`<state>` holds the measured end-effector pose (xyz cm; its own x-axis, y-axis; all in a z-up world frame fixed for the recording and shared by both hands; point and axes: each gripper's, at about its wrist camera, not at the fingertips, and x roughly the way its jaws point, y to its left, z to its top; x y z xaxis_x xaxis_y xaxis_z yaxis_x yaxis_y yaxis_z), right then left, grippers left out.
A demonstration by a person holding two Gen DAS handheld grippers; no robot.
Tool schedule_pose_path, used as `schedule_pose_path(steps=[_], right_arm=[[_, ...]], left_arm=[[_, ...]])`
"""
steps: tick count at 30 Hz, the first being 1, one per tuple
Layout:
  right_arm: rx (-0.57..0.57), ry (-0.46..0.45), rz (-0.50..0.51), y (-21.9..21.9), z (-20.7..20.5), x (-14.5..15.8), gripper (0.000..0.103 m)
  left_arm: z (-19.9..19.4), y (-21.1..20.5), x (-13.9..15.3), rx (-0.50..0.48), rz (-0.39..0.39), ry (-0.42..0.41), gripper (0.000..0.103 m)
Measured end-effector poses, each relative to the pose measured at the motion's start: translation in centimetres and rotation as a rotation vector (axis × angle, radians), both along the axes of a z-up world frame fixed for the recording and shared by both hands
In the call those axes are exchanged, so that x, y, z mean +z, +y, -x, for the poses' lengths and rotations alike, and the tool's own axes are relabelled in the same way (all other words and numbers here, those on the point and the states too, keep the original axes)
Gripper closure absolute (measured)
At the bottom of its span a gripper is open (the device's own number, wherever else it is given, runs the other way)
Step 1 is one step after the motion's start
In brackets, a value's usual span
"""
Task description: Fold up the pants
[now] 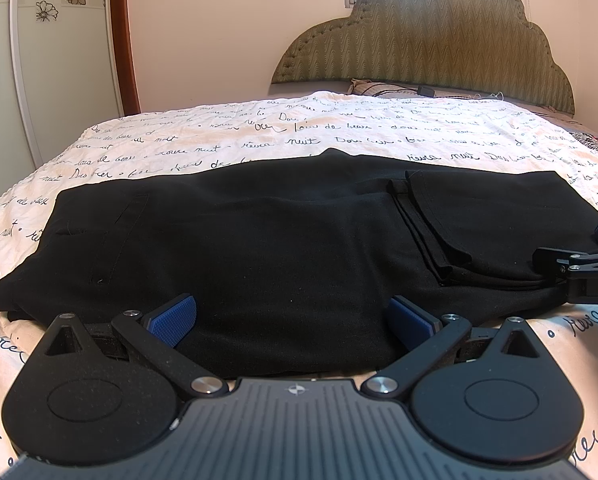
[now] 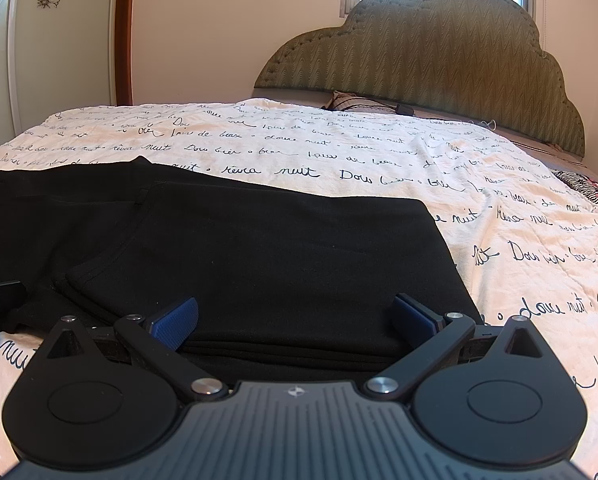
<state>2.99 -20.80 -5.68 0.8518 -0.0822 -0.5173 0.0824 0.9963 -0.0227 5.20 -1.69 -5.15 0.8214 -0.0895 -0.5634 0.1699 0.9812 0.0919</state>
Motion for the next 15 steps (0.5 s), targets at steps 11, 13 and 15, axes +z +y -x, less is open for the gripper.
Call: schedule_pose_path(steps=[11, 13, 15], right_arm=[[-0.001, 0.013, 0.001, -0.1, -0.1, 0.2, 0.000], [-0.001, 0.011, 0.008, 0.1, -0.2, 0.4, 0.000], [0.015, -0.001, 0.007, 0.4, -0.1, 0.8, 0.000]], left_arm=[[0.1, -0.2, 0.0, -0.002, -0.014, 0.000, 0.000], [0.2, -0.1, 0.3, -0.006, -0.011, 0.000, 0.000], [0.4, 0.8, 0.9, -0.005, 0.017, 0.008, 0.000]])
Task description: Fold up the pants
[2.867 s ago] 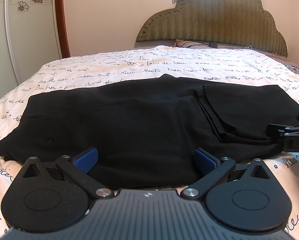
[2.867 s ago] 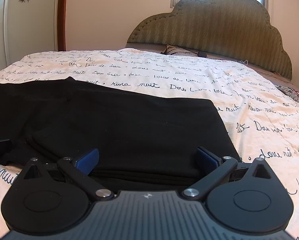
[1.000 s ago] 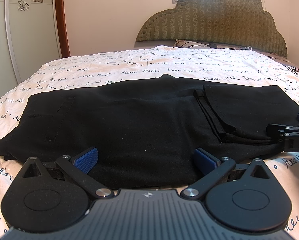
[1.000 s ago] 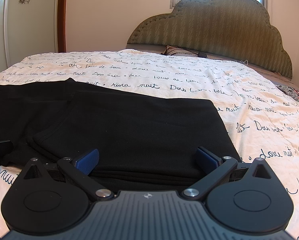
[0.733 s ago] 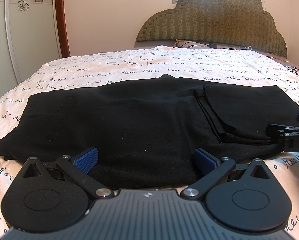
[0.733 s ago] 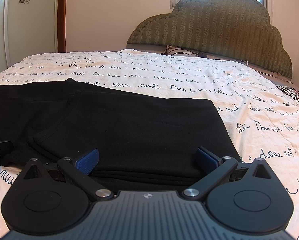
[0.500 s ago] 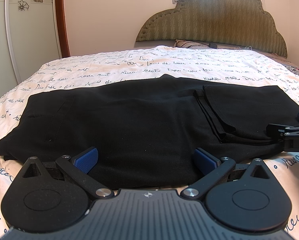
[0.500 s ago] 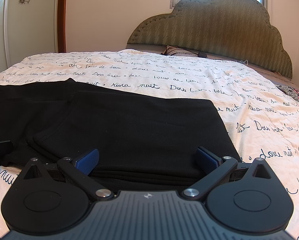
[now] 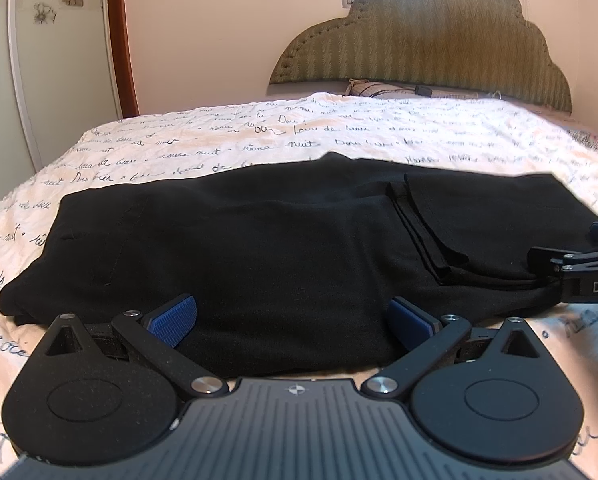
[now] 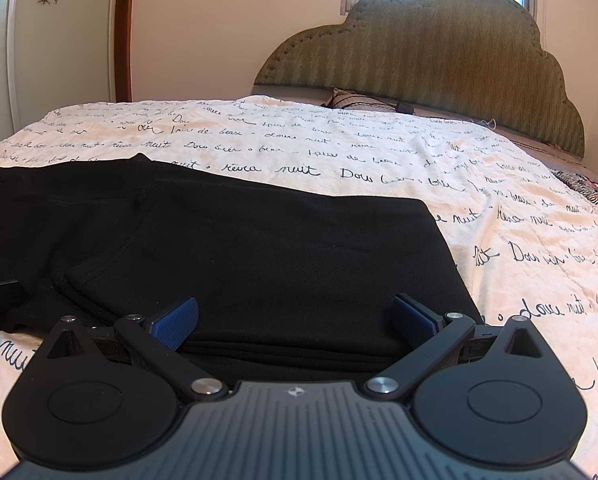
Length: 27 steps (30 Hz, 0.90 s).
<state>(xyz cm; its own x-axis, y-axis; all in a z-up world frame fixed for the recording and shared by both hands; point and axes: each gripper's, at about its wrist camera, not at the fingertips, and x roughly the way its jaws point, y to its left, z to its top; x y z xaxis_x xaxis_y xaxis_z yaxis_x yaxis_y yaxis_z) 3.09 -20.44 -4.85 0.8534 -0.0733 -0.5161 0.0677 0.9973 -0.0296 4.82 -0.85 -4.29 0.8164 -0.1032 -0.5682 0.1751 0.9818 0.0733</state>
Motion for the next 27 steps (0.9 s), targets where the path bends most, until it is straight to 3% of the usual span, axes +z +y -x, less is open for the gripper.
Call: schedule_pose_path(steps=[3, 6, 10, 12, 17, 21, 27], right_arm=[[0.079, -0.119, -0.048, 1.2, 1.5, 1.4, 0.000], [0.209, -0.196, -0.051, 4.6, 2.5, 3.1, 0.000], [0.442, -0.136, 0.038, 12.0, 1.9, 4.7, 0.000], [0.526, -0.153, 0.133, 16.3, 1.8, 5.0, 0.000], [0.625, -0.254, 0.514, 26.8, 2.1, 3.7, 0.000], [0.734, -0.258, 0.676, 32.1, 1.8, 1.7, 0.000], [0.632, -0.402, 0.864, 35.8, 0.0, 0.3, 0.000]], left_arm=[[0.1, 3.1, 1.2, 0.059, 0.078, 0.020, 0.000], [0.3, 7.5, 2.6, 0.214, 0.090, 0.000, 0.000], [-0.2, 14.2, 3.8, 0.378, 0.116, -0.015, 0.000], [-0.9, 17.4, 4.1, 0.466, 0.141, -0.001, 0.000], [-2.2, 23.6, 3.2, 0.617, 0.204, 0.082, 0.001], [-1.5, 25.3, 2.1, 0.611, 0.242, 0.103, 0.000], [-1.3, 24.7, 2.4, 0.591, 0.234, 0.103, 0.000]])
